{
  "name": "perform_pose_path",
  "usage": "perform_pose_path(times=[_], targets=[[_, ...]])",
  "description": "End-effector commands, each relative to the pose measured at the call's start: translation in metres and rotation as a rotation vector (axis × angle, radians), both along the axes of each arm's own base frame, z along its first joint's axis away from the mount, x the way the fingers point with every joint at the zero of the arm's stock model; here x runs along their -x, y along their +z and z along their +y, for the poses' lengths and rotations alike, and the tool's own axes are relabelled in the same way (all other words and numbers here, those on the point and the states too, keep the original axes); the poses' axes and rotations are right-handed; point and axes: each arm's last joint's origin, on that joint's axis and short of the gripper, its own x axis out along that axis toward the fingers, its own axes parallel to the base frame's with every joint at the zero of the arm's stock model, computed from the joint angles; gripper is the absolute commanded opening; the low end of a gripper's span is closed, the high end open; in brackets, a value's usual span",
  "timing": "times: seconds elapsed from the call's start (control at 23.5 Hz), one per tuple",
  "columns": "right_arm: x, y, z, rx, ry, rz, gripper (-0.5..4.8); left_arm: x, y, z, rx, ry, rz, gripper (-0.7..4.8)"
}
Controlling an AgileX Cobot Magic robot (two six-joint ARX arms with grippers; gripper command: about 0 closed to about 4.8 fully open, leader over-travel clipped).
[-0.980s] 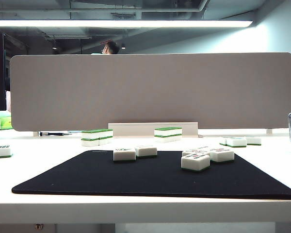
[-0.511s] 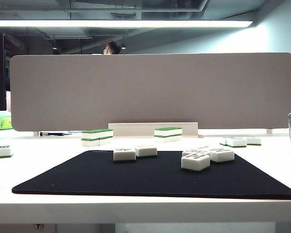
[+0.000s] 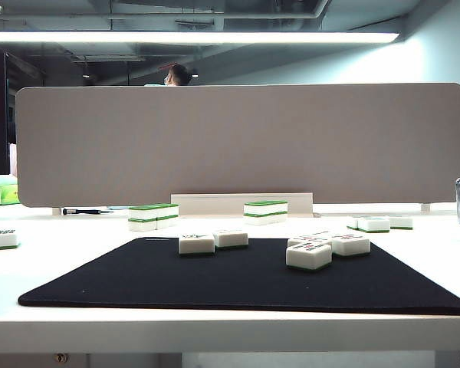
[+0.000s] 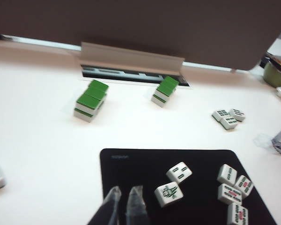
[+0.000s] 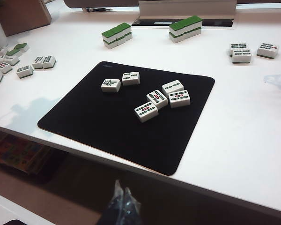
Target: Align six mahjong tiles in a row on the table.
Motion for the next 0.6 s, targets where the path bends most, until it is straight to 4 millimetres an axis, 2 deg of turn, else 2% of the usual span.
perform_pose_path(times=[0.04,0.09,0.3,0.47,0.6], targets=[[0.003,0.001,0.000,0.000,0.006,-0.027,-0.01,-0.021,0.011,-0.001,0.005,-0.048,0.023,0.29],[0.003,0.001,0.000,0.000,0.006,-0.026,-0.01,-0.033,0.014,-0.002,0.008,-0.059,0.046,0.28],[0.003,0.001,0.000,0.000,0.006,-0.026,-0.01,-0.063,0.015,-0.003,0.021,-0.099,0.107,0.28],[0.003,0.001,0.000,0.000,0.006,-0.026,-0.01,-0.084,0.009,-0.005,0.029,-0.120,0.162,0.28],[0.003,0.001,0.000,0.000,0.006,-0.026,-0.01,-0.099,0.002,-0.016,0.025,-0.160,0.205,0.28]])
